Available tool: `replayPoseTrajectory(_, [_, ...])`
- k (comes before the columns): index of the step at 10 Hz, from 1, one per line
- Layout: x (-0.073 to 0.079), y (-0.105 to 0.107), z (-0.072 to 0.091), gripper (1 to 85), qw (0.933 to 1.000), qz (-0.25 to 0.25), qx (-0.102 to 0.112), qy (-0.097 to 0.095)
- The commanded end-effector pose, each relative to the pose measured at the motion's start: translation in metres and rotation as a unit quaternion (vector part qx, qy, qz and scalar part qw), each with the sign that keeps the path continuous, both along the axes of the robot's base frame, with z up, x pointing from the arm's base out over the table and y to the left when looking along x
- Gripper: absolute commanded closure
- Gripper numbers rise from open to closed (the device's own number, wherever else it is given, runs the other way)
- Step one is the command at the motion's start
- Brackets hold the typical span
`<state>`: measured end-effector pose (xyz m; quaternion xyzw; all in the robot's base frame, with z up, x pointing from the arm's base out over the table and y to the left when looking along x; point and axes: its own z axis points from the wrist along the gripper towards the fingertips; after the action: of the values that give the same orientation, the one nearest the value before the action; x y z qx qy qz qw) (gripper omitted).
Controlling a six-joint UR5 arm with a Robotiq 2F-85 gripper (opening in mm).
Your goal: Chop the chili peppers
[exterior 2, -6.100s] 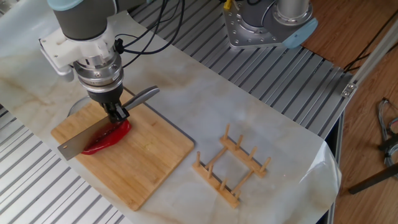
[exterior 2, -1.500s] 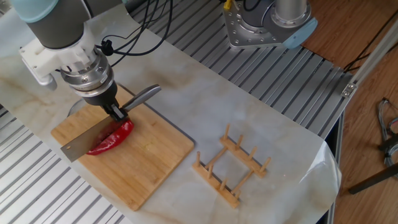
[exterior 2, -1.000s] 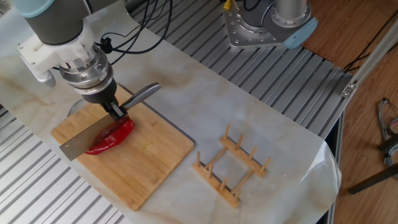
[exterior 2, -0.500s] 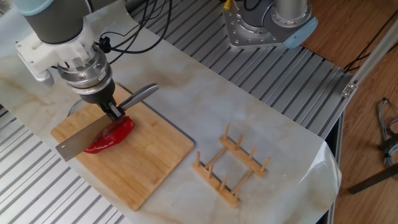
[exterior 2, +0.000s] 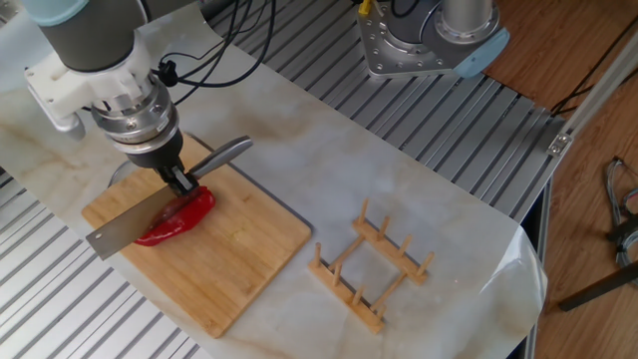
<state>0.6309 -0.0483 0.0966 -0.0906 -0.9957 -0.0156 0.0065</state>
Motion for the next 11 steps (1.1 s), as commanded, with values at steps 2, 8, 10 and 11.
replayPoseTrajectory(2, [0.004,0.010,-0.003,84.3,0.9998,-0.011,0.018,-0.004])
replayPoseTrajectory(8, [-0.005,0.010,-0.004,84.3,0.9998,-0.008,0.012,0.012])
replayPoseTrajectory(10, [-0.005,0.016,-0.008,84.3,0.9998,-0.009,0.015,0.012])
replayPoseTrajectory(11, [-0.005,0.017,-0.011,84.3,0.9998,-0.009,0.015,0.012])
